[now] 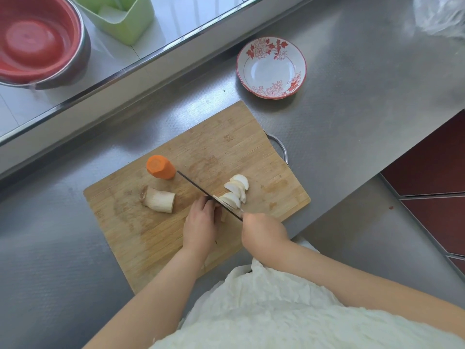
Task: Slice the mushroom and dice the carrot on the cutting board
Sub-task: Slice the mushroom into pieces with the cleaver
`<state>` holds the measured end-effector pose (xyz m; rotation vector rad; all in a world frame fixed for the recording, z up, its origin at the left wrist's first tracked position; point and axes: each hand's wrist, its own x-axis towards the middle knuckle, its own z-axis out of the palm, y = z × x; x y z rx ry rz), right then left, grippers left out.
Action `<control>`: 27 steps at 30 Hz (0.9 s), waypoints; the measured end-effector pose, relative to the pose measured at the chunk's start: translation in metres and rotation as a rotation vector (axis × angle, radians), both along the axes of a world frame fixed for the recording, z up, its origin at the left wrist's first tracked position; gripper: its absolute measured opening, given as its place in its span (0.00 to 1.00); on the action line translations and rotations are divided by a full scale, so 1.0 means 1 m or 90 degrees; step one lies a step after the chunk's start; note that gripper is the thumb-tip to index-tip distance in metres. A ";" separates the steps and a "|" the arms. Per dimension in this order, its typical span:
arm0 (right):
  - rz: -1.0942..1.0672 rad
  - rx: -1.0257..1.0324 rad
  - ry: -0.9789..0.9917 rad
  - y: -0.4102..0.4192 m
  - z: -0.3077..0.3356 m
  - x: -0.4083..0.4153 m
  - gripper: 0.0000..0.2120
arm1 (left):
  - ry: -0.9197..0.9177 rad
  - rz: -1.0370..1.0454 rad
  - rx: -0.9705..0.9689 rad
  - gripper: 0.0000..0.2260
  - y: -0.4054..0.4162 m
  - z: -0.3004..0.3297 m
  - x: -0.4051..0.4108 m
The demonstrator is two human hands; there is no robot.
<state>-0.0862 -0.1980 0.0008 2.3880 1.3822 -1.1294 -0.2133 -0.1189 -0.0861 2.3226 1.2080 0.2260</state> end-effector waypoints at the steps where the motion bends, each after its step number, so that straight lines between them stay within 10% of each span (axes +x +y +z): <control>1: -0.004 -0.009 0.003 0.002 0.001 0.000 0.12 | 0.004 0.003 -0.005 0.05 0.000 0.000 0.000; 19: -0.194 -0.011 0.126 0.019 -0.018 0.025 0.15 | -0.029 0.010 0.013 0.02 -0.002 0.006 -0.001; 27: -0.024 0.033 0.025 -0.009 -0.002 0.008 0.08 | 0.001 -0.004 0.014 0.03 -0.003 0.005 -0.003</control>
